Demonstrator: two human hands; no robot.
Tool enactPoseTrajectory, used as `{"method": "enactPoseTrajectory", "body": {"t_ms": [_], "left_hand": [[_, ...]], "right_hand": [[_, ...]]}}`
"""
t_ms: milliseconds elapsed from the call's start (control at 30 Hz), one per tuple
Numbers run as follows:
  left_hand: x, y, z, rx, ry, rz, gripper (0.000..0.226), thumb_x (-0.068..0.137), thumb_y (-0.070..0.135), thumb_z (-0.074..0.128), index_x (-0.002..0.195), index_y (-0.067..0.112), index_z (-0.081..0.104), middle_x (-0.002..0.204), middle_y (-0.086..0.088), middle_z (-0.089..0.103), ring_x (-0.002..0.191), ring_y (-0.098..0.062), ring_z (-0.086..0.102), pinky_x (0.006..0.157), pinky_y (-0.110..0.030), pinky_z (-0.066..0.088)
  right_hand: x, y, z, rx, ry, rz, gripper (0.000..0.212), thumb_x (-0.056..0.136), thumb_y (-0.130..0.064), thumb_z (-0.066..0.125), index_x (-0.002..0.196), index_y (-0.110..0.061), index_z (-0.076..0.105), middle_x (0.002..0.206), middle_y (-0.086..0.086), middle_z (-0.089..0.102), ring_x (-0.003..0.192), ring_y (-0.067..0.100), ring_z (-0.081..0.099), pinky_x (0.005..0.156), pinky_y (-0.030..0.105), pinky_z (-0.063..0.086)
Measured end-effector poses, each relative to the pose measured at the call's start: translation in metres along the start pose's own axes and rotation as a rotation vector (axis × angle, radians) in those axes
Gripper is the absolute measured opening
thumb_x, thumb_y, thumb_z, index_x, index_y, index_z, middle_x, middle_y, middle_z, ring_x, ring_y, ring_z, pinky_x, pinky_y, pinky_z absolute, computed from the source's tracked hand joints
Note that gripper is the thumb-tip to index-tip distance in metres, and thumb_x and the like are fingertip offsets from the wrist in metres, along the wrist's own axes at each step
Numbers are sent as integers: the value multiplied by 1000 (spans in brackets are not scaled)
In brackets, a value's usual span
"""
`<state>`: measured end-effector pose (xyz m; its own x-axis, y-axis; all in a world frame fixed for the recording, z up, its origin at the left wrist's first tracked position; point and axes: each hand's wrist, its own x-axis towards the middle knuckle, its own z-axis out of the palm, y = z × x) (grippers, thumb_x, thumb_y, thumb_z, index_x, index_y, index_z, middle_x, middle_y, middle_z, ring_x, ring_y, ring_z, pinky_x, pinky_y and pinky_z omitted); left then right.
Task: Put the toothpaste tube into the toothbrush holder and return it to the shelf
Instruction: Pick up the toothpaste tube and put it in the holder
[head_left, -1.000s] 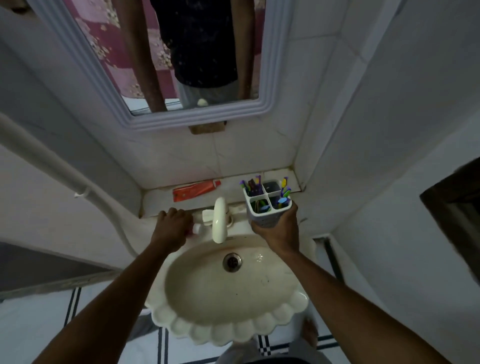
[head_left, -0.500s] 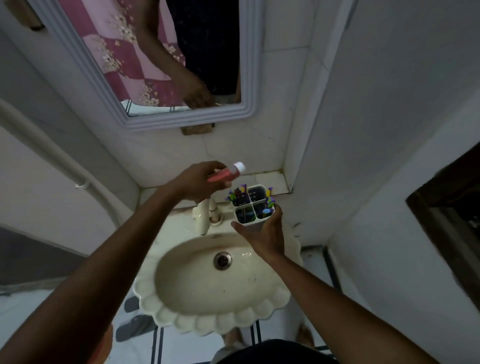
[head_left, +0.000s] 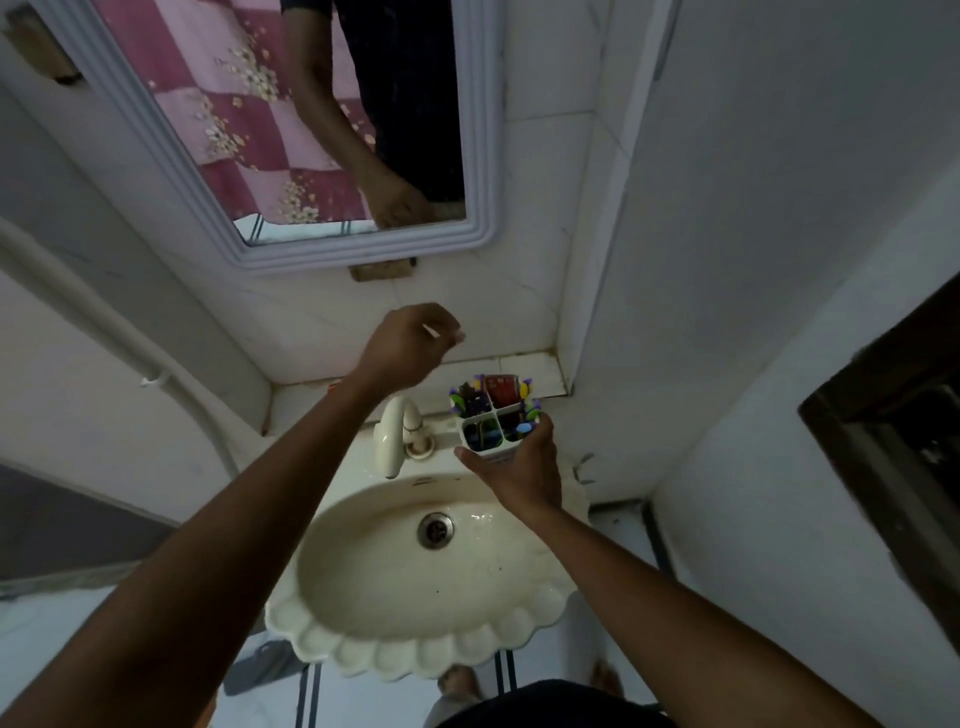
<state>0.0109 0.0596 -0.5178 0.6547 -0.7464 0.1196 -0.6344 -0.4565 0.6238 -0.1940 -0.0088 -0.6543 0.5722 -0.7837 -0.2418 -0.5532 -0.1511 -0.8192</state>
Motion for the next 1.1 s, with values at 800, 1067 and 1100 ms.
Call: {"method": "enactPoseTrajectory", "body": {"t_ms": [800, 1067, 1100], "left_hand": [[10, -225, 20, 726, -349, -336, 58, 95, 40, 64, 150, 26, 54, 151, -7, 52, 136, -33, 46, 111, -49, 39], [1, -160, -12, 399, -86, -284, 42, 91, 63, 70, 79, 23, 67, 90, 1, 72, 81, -23, 66, 73, -34, 51], [-3, -143, -21, 345, -27, -255, 41, 91, 61, 73, 83, 21, 71, 89, 2, 71, 80, -23, 66, 68, -32, 49]], "right_hand": [[15, -5, 18, 73, 123, -33, 132, 52, -73, 101, 157, -35, 32, 146, -5, 50, 133, 20, 56, 103, 44, 60], [13, -6, 20, 78, 85, -27, 131, 53, -72, 101, 155, -30, 30, 142, -10, 42, 136, 15, 44, 103, 35, 51], [13, -6, 19, 78, 81, -19, 132, 52, -74, 101, 154, -30, 30, 143, -9, 42, 138, 17, 45, 105, 38, 53]]}}
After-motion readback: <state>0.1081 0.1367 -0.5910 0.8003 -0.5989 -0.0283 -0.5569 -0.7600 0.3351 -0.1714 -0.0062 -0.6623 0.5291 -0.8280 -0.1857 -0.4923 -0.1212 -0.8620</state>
